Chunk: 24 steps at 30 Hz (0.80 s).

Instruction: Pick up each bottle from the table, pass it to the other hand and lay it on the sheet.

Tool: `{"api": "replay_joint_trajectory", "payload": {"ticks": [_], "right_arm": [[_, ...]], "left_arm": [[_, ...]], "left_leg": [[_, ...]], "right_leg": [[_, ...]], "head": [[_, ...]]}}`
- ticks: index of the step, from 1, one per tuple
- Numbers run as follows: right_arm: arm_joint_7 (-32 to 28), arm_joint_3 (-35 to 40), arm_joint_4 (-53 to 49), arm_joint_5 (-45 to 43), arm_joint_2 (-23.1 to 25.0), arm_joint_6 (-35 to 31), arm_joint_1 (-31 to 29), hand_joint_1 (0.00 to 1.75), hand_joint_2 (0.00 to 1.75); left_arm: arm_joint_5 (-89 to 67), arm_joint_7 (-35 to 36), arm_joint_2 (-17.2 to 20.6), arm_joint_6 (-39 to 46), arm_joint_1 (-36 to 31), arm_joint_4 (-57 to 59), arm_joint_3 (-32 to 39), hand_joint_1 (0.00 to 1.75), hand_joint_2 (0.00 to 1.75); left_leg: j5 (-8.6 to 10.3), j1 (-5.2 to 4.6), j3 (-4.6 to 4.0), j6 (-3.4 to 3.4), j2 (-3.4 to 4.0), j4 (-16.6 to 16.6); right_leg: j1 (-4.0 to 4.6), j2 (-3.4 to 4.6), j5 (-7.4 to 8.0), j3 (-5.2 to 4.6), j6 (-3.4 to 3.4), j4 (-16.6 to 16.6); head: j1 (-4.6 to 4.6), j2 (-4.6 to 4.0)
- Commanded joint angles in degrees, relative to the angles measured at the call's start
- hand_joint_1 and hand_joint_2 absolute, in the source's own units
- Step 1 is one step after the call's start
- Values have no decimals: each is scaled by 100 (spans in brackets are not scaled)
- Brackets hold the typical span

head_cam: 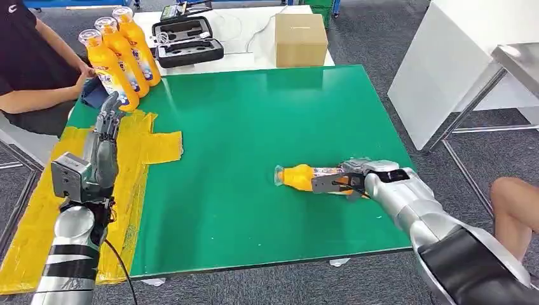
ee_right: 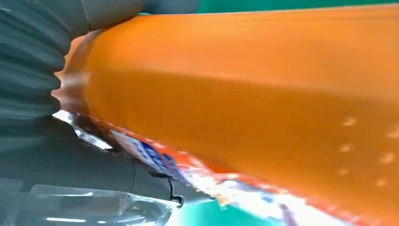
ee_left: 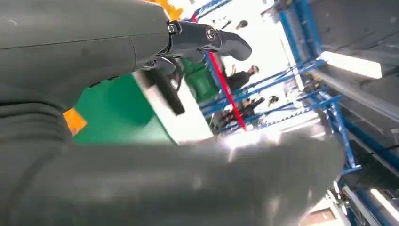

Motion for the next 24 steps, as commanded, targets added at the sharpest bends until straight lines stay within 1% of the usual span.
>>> {"api": "replay_joint_trajectory", "payload": {"ticks": [1, 2, 3, 4, 5, 6, 7, 8, 9, 11, 12, 13, 14, 15, 16, 17, 18, 20, 21, 22, 24], "right_arm": [[-210, -1591, -1168, -1474, 88, -910, 80, 175, 175], [-146, -1772, -1862, -1720, 16, -1034, 255, 175, 175], [-52, -1965, -2770, -2106, -112, -982, 492, 175, 175], [66, -2025, -3344, -2246, -211, -1032, 647, 175, 175], [139, -2107, -3823, -2459, -282, -1007, 803, 175, 175], [133, -2134, -4248, -2565, -359, -1029, 940, 175, 175], [121, -2232, -4571, -2661, -354, -1148, 1100, 175, 175], [129, -2249, -4855, -2522, -330, -1381, 1251, 175, 175], [128, -2286, -5086, -2532, -205, -1461, 1390, 175, 175], [118, -2212, -5219, -2533, 5, -1504, 1485, 175, 175], [90, -2156, -5240, -2469, 125, -1633, 1525, 175, 175], [42, -2123, -5271, -2238, 181, -1908, 1553, 175, 175], [36, -2005, -5347, -1858, 303, -2218, 1653, 175, 175], [55, -1936, -5442, -1804, 437, -2232, 1760, 175, 175], [86, -1733, -5524, -1611, 574, -2244, 1872, 175, 175], [120, -1602, -5540, -1463, 711, -2294, 1950, 175, 175], [127, -1495, -5523, -1434, 840, -2299, 2012, 175, 175], [61, -1254, -5447, -1483, 1059, -2229, 2082, 175, 175], [20, -1156, -5394, -1561, 1160, -2193, 2106, 175, 175], [14, -1034, -5346, -1562, 1204, -2171, 2092, 175, 175], [-9, -854, -5206, -1619, 1326, -2088, 2046, 175, 175]], "left_arm": [[1035, 561, 84, -683, 509, -68, 82, 0, 175], [819, 520, 50, -484, 718, -308, 75, 0, 175], [773, 501, -2, -495, 899, -542, 40, 0, 175], [773, 519, -38, -522, 993, -657, 1, 0, 175], [775, 551, -73, -532, 1070, -745, -47, 0, 175], [773, 560, -123, -538, 1125, -812, -110, 0, 175], [532, 533, -147, -344, 1146, -860, -171, 0, 175], [397, 513, -222, -250, 1132, -890, -258, 0, 175], [464, 604, -305, -304, 1050, -848, -353, 0, 175], [620, 679, -411, -391, 877, -727, -499, 0, 175], [616, 686, -458, -377, 798, -684, -586, 0, 175], [620, 691, -475, -355, 756, -659, -639, 0, 175], [593, 647, -546, -319, 748, -707, -698, 0, 175], [466, 608, -601, -246, 739, -751, -805, 0, 175], [447, 629, -705, -247, 724, -782, -937, 0, 175], [470, 678, -788, -244, 720, -782, -1016, 0, 175], [444, 676, -833, -236, 708, -785, -1108, 0, 175], [507, 684, -933, -182, 675, -770, -1219, 0, 175], [588, 682, -960, -176, 648, -756, -1264, 0, 175], [692, 671, -974, -168, 626, -755, -1290, 0, 175], [773, 652, -976, -194, 576, -772, -1364, 0, 175]], "left_leg": [[0, -7, -6, -2, 18, -2], [0, -7, -11, -1, 26, -4], [-2, -7, -11, -2, 35, -5], [-1, -8, -25, -1, 33, 0], [-6, -7, -27, -2, 40, 6], [-3, -8, -37, -1, 24, 5], [3, -5, -46, 0, 12, 3], [-5, -3, -45, -2, 3, 9], [3, -5, -50, 0, -6, 3], [0, 1, -56, -1, -23, 6], [5, 1, -70, 0, -20, 5], [-4, 4, -62, -2, -24, 10], [2, -1, -75, 1, -18, 4], [-2, 0, -74, 1, -16, 7], [-4, 4, -71, -2, 1, 5], [1, 2, -83, -3, -4, 1], [-7, 4, -72, -5, 1, 5], [1, 4, -83, -5, 1, -1], [-6, 5, -68, -8, 4, 1], [-2, 4, -82, -6, 3, 2], [-3, 4, -79, -7, 4, 2]], "right_leg": [[-5, 10, 7, -13, -6, 3], [-6, 19, 14, -18, -7, 3], [-5, 25, 16, -20, -11, 2], [-5, 26, 19, -30, -5, 7], [-4, 29, 13, -38, -9, 15], [-4, 14, 12, -45, -5, 12], [-2, 3, 14, -54, -3, 7], [1, -9, 2, -49, -6, 12], [-1, -12, 6, -52, -2, 6], [5, -26, -1, -49, -5, 5], [5, -23, 6, -63, -3, 4], [8, -29, -3, -51, -7, 7], [4, -19, 4, -65, -3, 6], [5, -19, 1, -62, -4, 9], [8, -5, 5, -65, -6, 6], [5, -10, 10, -77, -3, 4], [7, -10, 4, -67, -7, 6], [5, -9, 10, -81, -5, 2], [8, -9, 4, -67, -9, 3], [7, -8, 8, -80, -6, 5], [6, -9, 6, -79, -7, 7]], "head": [[2, 0], [2, 0], [0, 0], [4, 0], [-4, 0], [-2, 0], [-2, 0], [0, 0], [-2, 0], [0, 0], [-2, 0], [0, 0], [-4, 0], [0, 0], [0, 0], [-2, 0], [2, 0], [0, 0], [2, 0], [0, 0], [-2, 0]]}}
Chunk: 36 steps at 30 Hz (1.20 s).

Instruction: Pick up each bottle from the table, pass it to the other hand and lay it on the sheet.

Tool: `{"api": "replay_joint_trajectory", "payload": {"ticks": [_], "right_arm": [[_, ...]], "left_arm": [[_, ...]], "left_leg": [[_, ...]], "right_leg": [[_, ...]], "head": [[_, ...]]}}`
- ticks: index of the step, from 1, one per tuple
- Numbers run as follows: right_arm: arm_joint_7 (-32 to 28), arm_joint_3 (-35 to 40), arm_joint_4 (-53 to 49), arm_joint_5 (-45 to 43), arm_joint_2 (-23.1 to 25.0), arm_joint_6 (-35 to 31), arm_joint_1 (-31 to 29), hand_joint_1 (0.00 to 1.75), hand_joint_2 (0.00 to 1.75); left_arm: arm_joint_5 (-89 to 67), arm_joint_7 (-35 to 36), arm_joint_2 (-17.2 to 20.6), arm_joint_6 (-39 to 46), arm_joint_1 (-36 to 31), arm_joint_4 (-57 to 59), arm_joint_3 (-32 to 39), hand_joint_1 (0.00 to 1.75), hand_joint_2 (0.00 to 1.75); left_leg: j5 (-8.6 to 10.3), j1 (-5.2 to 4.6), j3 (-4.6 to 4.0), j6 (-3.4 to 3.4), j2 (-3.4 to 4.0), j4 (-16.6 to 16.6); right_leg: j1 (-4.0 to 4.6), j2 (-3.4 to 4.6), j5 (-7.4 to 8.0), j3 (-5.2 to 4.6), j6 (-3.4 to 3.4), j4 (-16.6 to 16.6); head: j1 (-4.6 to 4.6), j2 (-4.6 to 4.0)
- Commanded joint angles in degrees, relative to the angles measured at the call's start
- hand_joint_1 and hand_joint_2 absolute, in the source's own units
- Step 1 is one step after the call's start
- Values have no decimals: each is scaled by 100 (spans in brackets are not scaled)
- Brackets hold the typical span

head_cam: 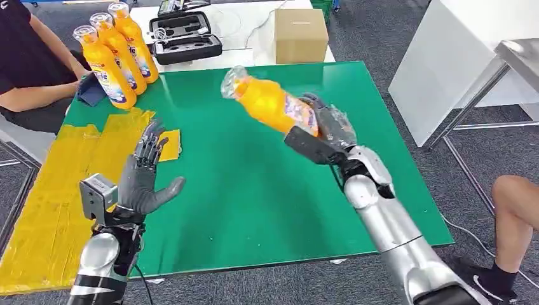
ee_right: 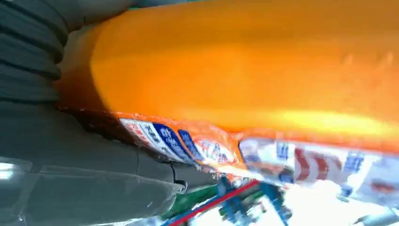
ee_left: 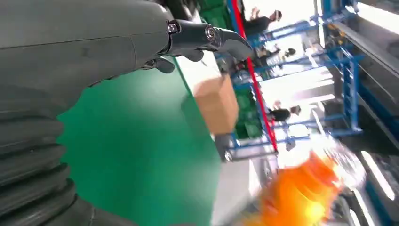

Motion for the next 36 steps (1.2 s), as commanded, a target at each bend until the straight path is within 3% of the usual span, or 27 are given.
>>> {"api": "replay_joint_trajectory", "payload": {"ticks": [1, 16, 31, 36], "right_arm": [[-68, 898, 46, -119, 756, 146, 76, 175, 175], [-83, 1377, 640, -345, 1000, 396, -369, 175, 175], [-100, 1404, 675, -396, 1040, 401, -325, 175, 175], [-216, 1713, 731, -482, 954, 702, -301, 175, 175]], "left_arm": [[305, 17, -290, 18, -357, 141, -516, 0, 175], [661, 134, -254, -210, -423, 114, -748, 0, 175], [601, 126, -235, -176, -431, 92, -769, 0, 175], [938, 208, -160, -337, -420, 191, -668, 0, 175]], "left_leg": [[-4, 2, 7, -5, 1, 0], [-5, 2, 5, -4, 4, 1], [-8, 2, 7, -5, 3, 2], [-12, 4, 15, -6, 5, 3]], "right_leg": [[3, -4, -4, 7, -6, 1], [2, -2, -6, 6, -7, 4], [2, -4, -8, 10, -7, 3], [4, -3, -10, 18, -9, 3]], "head": [[0, 0], [0, 0], [0, 0], [0, 0]]}}
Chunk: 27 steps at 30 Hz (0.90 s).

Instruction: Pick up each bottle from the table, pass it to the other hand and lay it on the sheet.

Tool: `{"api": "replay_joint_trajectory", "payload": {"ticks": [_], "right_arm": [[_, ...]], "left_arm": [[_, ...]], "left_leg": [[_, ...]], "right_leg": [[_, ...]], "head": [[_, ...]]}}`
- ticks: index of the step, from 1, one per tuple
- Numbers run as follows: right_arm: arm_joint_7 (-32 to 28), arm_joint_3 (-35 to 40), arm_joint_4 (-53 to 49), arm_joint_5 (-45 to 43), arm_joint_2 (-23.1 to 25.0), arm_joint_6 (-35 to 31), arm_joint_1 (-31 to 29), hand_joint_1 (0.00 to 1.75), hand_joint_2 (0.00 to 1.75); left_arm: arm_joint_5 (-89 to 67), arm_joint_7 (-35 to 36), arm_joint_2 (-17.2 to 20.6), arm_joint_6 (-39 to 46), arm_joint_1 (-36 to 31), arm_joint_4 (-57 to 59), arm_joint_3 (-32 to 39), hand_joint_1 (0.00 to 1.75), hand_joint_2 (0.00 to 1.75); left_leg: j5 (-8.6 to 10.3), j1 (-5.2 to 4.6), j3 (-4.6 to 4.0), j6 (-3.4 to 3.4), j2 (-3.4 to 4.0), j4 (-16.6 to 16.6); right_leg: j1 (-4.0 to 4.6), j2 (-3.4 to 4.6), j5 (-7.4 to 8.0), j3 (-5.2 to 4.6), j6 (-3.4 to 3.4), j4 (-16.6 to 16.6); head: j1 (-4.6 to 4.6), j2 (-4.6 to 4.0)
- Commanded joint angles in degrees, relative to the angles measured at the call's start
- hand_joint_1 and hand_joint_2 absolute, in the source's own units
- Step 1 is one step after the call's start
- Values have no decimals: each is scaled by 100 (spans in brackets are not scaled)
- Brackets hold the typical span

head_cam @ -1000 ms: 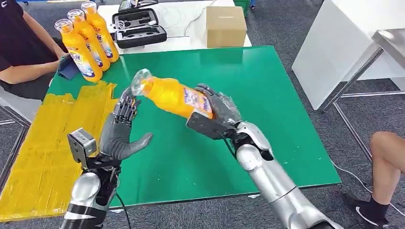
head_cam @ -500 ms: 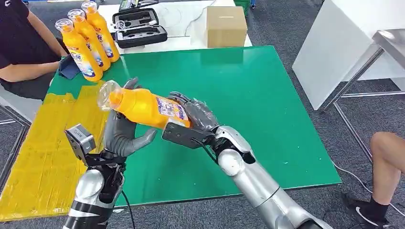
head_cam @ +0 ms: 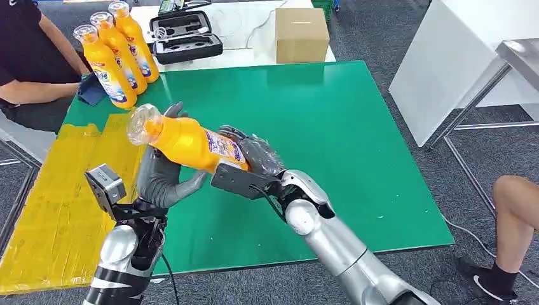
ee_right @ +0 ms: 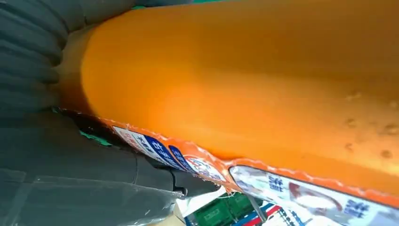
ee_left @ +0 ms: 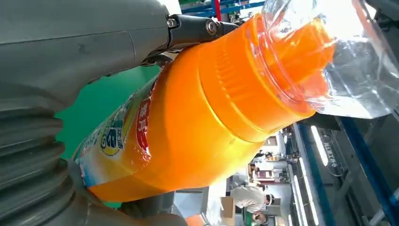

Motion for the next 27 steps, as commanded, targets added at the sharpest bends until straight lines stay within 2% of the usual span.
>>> {"api": "replay_joint_trajectory", "payload": {"ticks": [1, 7, 11, 16, 27], "right_arm": [[-131, 648, 451, -53, -85, 323, -304, 175, 175], [-301, 1563, 305, -284, -125, 821, -190, 175, 175], [-281, 1611, 318, -316, -126, 814, -213, 175, 175], [-323, 2261, 445, -292, -15, 1028, -261, 175, 175], [-308, 2549, 254, -330, -103, 1000, -296, 175, 175]], "left_arm": [[380, 108, 152, -232, -170, 288, -43, 0, 175], [382, 46, 186, -330, -210, 412, 32, 0, 175], [379, 43, 175, -336, -220, 432, 25, 0, 175], [219, 33, 194, -403, -335, 655, -29, 0, 175], [159, -2, 207, -438, -359, 777, -17, 0, 175]], "left_leg": [[-8, 0, 22, -3, 7, -1], [-10, 2, 27, -4, 9, -4], [-5, 1, 13, -3, 0, -3], [-8, 2, 17, -4, 5, -3], [-11, 4, 26, -5, -5, -4]], "right_leg": [[2, 0, -6, 19, -7, -1], [4, 1, -7, 23, -7, -5], [2, -9, -6, 8, -5, -3], [3, -4, -8, 14, -8, -4], [6, -15, -14, 25, -10, -5]], "head": [[0, 0], [0, 0], [-2, 0], [0, 0], [0, 0]]}}
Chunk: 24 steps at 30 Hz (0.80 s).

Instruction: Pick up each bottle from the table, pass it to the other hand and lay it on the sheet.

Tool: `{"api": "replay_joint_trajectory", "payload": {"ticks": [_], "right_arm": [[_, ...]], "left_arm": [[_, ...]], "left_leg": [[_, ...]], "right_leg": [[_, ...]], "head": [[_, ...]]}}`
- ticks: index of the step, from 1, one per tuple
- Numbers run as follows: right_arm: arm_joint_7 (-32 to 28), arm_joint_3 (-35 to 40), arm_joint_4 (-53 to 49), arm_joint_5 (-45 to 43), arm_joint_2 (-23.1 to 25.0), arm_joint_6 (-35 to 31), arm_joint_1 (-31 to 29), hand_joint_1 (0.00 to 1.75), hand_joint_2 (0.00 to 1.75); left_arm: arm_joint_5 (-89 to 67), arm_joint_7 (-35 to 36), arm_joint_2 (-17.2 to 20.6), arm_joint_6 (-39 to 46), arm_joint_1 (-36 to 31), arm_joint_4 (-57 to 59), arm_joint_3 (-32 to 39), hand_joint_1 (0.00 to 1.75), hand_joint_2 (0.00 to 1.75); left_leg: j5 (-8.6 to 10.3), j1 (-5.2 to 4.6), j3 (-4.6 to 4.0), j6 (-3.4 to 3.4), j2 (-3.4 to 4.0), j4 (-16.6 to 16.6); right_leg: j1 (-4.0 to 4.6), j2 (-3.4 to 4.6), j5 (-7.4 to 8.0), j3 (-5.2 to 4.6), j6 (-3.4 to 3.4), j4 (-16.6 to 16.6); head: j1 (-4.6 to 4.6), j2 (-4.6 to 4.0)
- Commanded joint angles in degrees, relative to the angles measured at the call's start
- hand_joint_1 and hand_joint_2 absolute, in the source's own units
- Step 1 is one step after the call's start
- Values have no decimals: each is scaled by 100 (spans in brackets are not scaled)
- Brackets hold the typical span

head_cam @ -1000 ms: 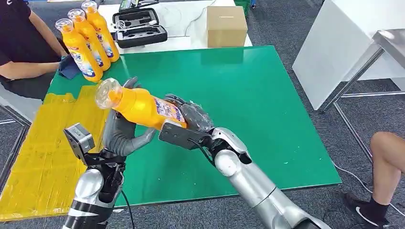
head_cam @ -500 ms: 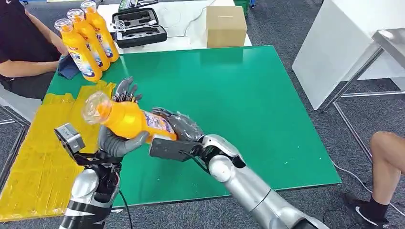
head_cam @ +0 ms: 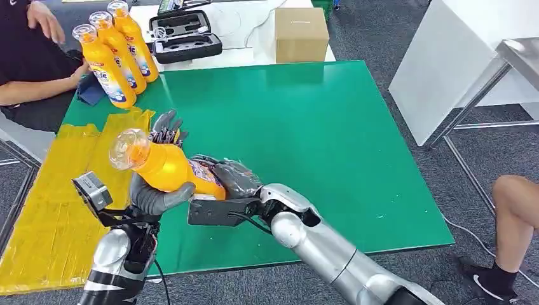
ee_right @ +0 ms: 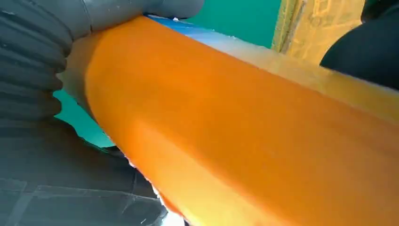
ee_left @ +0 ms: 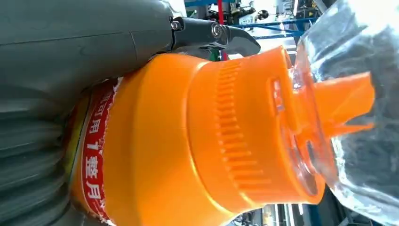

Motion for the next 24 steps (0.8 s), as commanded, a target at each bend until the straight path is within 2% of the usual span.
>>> {"api": "replay_joint_trajectory", "payload": {"ticks": [1, 11, 12, 22, 23, 24], "right_arm": [[-118, 1216, 101, 61, -46, 261, -83, 175, 175], [-116, 1248, 91, 43, -63, 253, -95, 175, 175], [-113, 1258, 85, 30, -74, 245, -95, 175, 175], [-105, 1206, 129, 20, -111, 174, -93, 175, 175], [-104, 1197, 149, 23, -113, 166, -95, 175, 175], [-104, 1191, 154, 23, -114, 161, -95, 175, 175]], "left_arm": [[-95, 105, 54, -23, -484, 624, -199, 0, 175], [-188, 88, 51, -26, -495, 629, -209, 0, 175], [-205, 71, 32, -27, -491, 622, -196, 175, 175], [-262, -56, 23, -143, -467, 608, -164, 175, 175], [-260, -62, 21, -155, -470, 621, -162, 175, 175], [-259, -65, 21, -161, -472, 623, -160, 175, 175]], "left_leg": [[-7, 1, 25, -4, -6, -4], [-3, 0, 14, -3, -8, -4], [-9, 3, 27, -5, -10, -3], [-7, 1, 23, -4, -10, -4], [-20, 5, 49, -7, -10, -1], [-12, 4, 29, -5, -11, 0]], "right_leg": [[3, -12, -9, 26, -7, -4], [1, -13, -6, 14, -5, -3], [5, -18, -12, 30, -9, -4], [3, -17, -10, 24, -7, -4], [8, -23, -22, 53, -13, -4], [6, -21, -15, 33, -9, -3]], "head": [[-2, 0], [-2, 0], [0, 0], [-2, 0], [-2, 0], [-2, 0]]}}
